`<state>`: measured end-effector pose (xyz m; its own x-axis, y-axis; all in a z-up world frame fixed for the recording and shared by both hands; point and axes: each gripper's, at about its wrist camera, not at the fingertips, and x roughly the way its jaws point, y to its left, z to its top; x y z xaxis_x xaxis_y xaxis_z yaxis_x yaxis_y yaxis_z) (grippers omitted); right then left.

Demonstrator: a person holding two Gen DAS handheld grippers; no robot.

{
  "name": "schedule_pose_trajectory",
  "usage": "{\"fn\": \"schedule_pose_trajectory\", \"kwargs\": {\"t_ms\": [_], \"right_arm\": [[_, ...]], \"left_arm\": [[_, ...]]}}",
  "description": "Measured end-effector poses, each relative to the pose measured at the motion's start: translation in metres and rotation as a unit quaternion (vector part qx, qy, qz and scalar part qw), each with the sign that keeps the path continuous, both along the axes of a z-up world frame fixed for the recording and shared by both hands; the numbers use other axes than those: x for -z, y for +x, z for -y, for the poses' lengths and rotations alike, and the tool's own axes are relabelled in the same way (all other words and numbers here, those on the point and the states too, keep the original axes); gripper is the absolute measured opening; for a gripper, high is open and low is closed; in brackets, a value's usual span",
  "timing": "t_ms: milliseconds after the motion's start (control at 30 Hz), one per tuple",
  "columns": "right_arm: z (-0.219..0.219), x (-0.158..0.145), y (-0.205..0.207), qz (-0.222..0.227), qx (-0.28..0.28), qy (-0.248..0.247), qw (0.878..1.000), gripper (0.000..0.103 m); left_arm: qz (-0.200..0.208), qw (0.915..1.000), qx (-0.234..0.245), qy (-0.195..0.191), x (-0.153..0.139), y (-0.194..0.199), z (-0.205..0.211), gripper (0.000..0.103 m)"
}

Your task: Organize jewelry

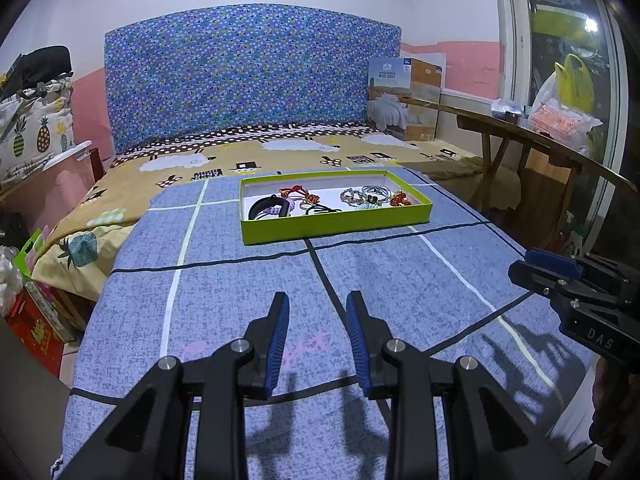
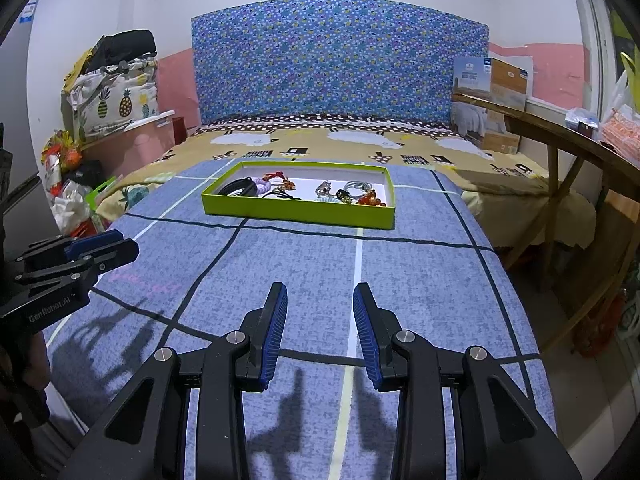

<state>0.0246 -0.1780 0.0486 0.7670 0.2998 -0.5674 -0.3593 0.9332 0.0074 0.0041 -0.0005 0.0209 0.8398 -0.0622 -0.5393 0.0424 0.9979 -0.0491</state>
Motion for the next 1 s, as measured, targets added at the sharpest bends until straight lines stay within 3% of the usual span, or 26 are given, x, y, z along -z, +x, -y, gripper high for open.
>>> {"fn": "schedule_pose_trajectory", "kwargs": {"t_ms": [1000], "right_arm": [[-0.0016, 0.0029, 0.0001, -0.004, 0.000, -0.002, 1.000, 0.035]], "left_arm": [[0.000, 0.9996, -0.008, 0.025, 0.0038, -0.0029, 0.0032, 0.031]]}}
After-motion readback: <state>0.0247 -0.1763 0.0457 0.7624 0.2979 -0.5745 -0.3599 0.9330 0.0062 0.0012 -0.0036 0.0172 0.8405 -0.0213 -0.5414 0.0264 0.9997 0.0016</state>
